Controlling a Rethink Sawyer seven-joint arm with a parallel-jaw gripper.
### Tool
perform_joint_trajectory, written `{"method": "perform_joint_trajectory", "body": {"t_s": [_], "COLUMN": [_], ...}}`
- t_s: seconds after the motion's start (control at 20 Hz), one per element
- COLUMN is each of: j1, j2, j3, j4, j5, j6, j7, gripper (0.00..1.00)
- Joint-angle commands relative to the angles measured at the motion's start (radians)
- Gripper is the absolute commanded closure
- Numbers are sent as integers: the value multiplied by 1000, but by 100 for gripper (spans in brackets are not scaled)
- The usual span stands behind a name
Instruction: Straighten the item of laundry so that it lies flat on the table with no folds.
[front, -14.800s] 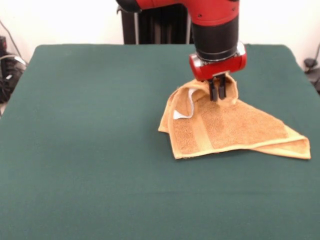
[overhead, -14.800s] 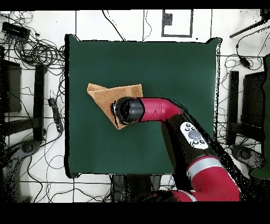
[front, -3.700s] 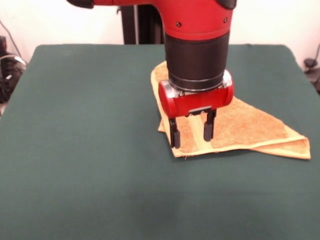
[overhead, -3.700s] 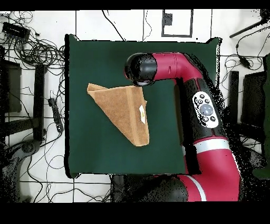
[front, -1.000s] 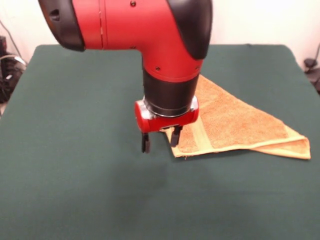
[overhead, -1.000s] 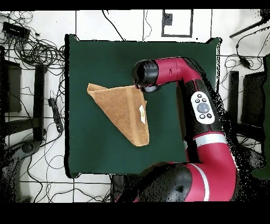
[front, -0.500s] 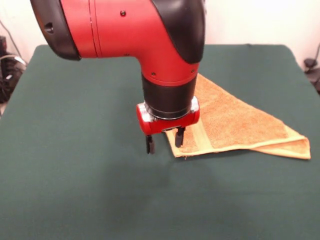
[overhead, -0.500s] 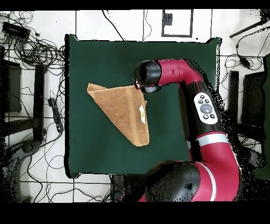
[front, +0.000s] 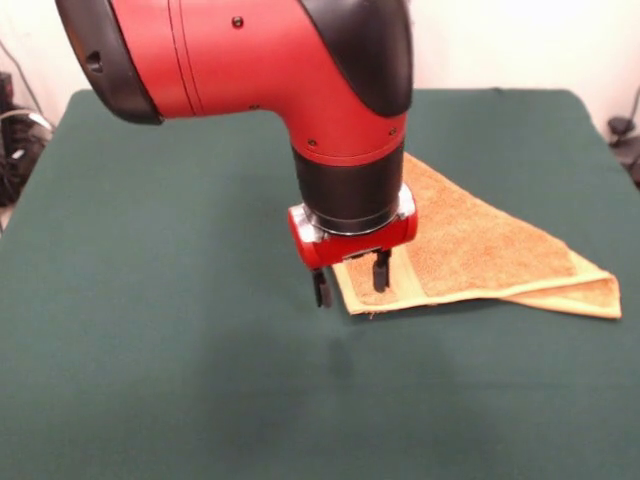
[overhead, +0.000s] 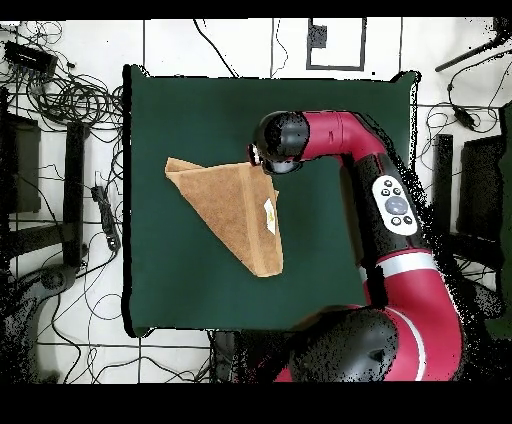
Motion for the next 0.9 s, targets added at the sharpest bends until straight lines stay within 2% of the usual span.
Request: {"method": "perform_joint_trajectory", "body": {"t_s": [0.05,0.9], "j1": [27,61], "j2": [14,-32], "j3": [102,74], "j4": [99,135], "j5": [-24,-167], "j6": [-24,-89], "j7": [-362,-343], "gripper": [0,0]}}
